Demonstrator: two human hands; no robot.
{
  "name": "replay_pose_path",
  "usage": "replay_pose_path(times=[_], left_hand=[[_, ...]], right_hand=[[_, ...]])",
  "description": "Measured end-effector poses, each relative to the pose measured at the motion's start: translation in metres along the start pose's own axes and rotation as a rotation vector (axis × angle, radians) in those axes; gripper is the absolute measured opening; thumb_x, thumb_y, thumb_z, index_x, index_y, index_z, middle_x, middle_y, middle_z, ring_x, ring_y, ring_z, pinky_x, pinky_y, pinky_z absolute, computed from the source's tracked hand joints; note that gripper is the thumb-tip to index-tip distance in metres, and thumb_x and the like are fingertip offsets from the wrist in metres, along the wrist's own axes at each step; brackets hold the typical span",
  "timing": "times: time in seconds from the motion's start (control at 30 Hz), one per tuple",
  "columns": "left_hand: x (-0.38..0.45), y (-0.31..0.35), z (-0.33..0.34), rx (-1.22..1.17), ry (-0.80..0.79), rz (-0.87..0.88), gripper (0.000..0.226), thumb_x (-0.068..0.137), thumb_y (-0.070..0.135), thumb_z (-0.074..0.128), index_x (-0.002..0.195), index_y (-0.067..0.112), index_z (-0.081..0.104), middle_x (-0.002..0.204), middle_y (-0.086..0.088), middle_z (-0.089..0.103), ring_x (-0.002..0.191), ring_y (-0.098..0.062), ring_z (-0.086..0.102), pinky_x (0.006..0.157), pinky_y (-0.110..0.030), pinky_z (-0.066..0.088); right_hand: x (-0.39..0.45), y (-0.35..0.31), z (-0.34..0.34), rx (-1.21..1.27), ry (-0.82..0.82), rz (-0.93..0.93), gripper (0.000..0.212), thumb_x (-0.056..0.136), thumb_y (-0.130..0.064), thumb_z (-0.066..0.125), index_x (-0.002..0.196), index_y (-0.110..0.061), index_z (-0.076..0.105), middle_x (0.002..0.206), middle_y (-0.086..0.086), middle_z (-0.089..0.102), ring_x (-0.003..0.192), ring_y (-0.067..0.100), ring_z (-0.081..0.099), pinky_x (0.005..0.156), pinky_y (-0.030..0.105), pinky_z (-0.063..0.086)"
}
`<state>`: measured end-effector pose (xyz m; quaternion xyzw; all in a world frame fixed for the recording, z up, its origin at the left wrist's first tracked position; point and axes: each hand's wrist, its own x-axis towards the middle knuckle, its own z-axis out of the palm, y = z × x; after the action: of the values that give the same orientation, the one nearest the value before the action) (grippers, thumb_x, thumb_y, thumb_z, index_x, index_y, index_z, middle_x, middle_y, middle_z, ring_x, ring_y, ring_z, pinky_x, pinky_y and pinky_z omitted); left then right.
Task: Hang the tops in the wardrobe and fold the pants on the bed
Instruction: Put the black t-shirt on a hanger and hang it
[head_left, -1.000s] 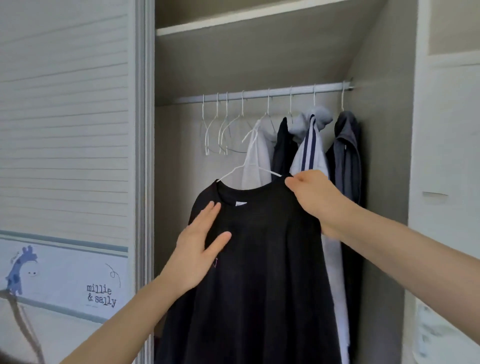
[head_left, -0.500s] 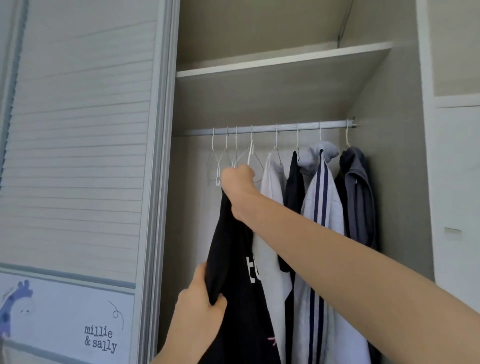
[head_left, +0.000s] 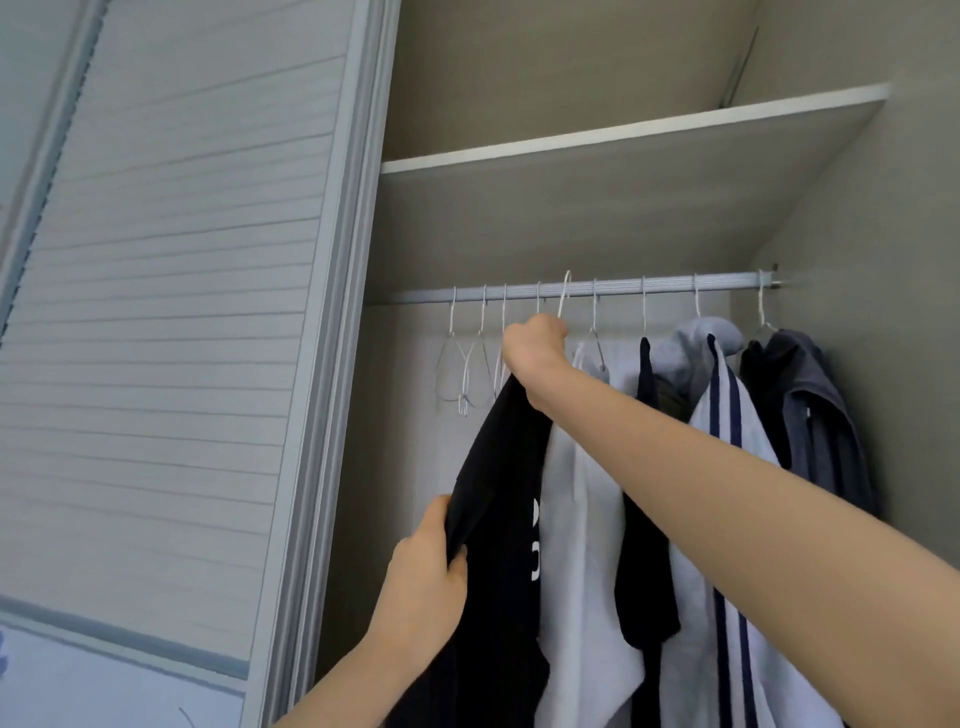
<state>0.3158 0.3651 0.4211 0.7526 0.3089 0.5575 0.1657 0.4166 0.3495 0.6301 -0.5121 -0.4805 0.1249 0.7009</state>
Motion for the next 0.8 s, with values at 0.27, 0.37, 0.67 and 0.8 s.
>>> replay_pose_path(times=[0.27,0.37,0.67,0.8], left_hand=[[0.084,-0.009,0.037,-0.016,-0.029,0.106,0.032,0.097,0.004,0.046,0.116,0.030,0.047,0.092,0.013,0.064,0.080,-0.002,0.064,0.066,-0.010,0.051],[0.101,-0.015,0.050,0.017,-0.035,0.143,0.031,0.096,0.004,0.045,0.107,0.033,0.044,0.085,0.008,0.064,0.074,-0.010,0.063,0.064,-0.021,0.054],[0.113,-0.043,0.070,0.054,-0.035,0.148,0.032,0.097,0.005,0.043,0.113,0.032,0.045,0.087,0.010,0.064,0.078,-0.009,0.063,0.069,-0.023,0.053],[0.120,-0.053,0.067,0.095,-0.028,0.156,0.032,0.095,0.007,0.044,0.110,0.035,0.042,0.080,0.011,0.062,0.072,-0.005,0.059,0.063,-0.016,0.049]], right_hand=[[0.092,0.000,0.002,0.025,0.099,-0.048,0.031,0.094,-0.005,0.043,0.123,-0.001,0.031,0.084,0.004,0.040,0.078,0.022,0.040,0.069,0.029,0.034],[0.117,0.012,0.003,-0.076,0.105,-0.048,0.031,0.094,-0.004,0.042,0.121,-0.005,0.026,0.073,0.004,0.037,0.063,0.017,0.036,0.055,0.026,0.028],[0.142,0.024,0.018,-0.216,0.108,-0.092,0.046,0.095,0.000,0.041,0.135,0.007,0.021,0.122,0.021,0.051,0.103,0.031,0.052,0.078,0.034,0.036],[0.146,0.032,0.012,-0.411,0.126,-0.074,0.049,0.093,-0.005,0.049,0.132,0.008,0.022,0.127,0.021,0.053,0.116,0.036,0.054,0.084,0.036,0.043]])
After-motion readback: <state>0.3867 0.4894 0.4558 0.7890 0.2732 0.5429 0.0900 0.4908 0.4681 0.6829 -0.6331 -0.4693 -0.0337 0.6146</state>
